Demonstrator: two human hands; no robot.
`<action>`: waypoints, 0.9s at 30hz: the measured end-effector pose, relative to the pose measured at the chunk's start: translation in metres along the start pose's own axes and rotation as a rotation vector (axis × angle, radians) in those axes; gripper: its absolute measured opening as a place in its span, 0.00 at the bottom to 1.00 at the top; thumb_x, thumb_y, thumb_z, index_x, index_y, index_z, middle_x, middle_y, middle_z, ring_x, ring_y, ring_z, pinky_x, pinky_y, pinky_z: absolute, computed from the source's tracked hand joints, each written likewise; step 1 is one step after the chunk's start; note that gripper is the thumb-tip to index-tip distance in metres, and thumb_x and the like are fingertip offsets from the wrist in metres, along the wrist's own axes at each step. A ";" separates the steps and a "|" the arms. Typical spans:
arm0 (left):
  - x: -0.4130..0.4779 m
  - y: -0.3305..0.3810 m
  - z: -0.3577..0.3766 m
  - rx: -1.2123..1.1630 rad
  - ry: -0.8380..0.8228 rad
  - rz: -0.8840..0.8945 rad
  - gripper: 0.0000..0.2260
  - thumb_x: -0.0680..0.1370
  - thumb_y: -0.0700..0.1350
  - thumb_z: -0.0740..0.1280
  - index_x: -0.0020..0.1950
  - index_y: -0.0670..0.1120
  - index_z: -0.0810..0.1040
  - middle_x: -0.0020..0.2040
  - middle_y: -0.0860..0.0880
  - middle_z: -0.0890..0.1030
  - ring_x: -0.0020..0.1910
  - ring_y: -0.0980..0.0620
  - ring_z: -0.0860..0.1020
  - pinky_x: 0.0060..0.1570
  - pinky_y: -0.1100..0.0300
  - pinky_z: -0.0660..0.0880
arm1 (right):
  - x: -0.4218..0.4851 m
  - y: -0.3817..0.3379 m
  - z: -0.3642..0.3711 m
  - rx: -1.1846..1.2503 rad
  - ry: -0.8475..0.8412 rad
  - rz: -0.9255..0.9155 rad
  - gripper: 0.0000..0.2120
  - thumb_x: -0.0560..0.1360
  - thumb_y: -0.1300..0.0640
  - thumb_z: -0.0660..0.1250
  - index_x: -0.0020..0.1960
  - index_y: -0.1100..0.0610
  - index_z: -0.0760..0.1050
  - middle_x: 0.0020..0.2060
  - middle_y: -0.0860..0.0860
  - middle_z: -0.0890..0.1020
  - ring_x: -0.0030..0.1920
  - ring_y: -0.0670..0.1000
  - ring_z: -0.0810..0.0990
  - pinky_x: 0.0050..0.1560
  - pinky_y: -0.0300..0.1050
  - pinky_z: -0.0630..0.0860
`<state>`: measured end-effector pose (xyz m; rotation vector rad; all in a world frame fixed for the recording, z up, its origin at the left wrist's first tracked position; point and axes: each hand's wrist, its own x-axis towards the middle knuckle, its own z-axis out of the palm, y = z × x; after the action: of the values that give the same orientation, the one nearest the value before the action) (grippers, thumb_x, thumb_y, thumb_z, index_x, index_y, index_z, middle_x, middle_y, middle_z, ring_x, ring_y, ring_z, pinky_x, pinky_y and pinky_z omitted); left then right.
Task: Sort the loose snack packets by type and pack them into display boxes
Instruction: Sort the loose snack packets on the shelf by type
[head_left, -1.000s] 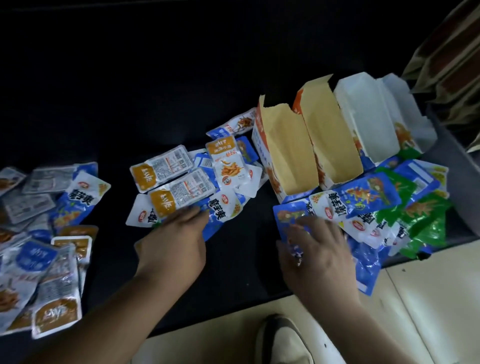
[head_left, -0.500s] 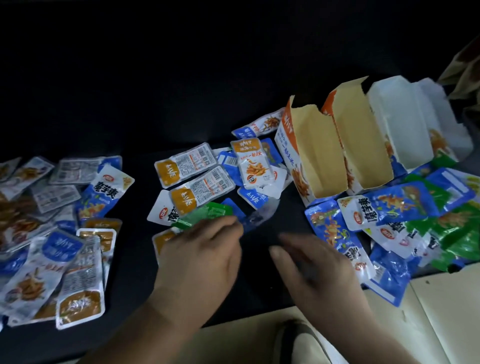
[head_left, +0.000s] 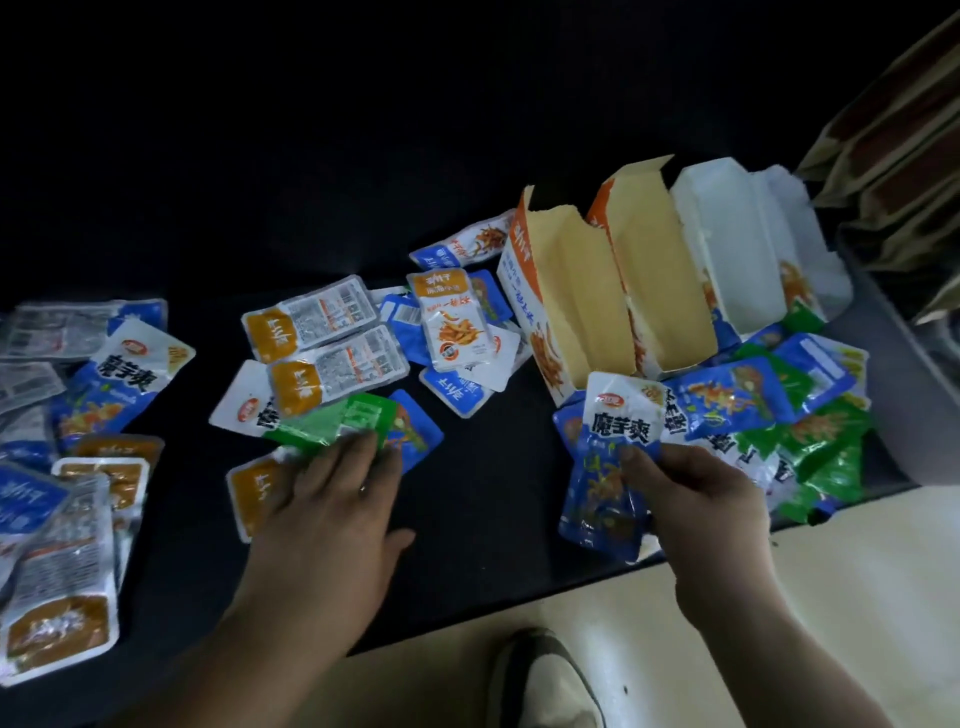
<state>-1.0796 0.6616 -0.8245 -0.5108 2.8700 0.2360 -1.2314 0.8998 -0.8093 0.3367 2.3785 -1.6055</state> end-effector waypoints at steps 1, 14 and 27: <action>0.001 0.000 -0.001 0.029 -0.020 -0.015 0.39 0.67 0.60 0.80 0.74 0.46 0.76 0.75 0.42 0.74 0.74 0.40 0.72 0.67 0.34 0.73 | 0.004 0.004 -0.002 -0.017 0.041 0.001 0.07 0.74 0.54 0.78 0.41 0.57 0.84 0.35 0.54 0.86 0.42 0.63 0.85 0.46 0.64 0.84; -0.001 0.007 0.016 0.079 0.120 0.056 0.33 0.66 0.53 0.82 0.67 0.41 0.81 0.67 0.41 0.76 0.62 0.33 0.74 0.63 0.29 0.70 | -0.014 0.042 0.016 -0.910 0.089 -0.737 0.10 0.72 0.51 0.77 0.52 0.54 0.84 0.49 0.52 0.79 0.48 0.61 0.77 0.40 0.53 0.77; -0.007 -0.005 0.005 -0.041 0.073 0.041 0.31 0.71 0.61 0.73 0.72 0.52 0.76 0.67 0.52 0.75 0.63 0.44 0.75 0.54 0.46 0.78 | -0.046 0.011 0.074 -0.706 -0.338 -0.851 0.17 0.77 0.44 0.66 0.62 0.50 0.80 0.59 0.45 0.82 0.58 0.51 0.81 0.49 0.47 0.82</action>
<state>-1.0705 0.6601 -0.8285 -0.4786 2.9546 0.2890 -1.1786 0.8329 -0.8304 -1.0994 2.7191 -0.7851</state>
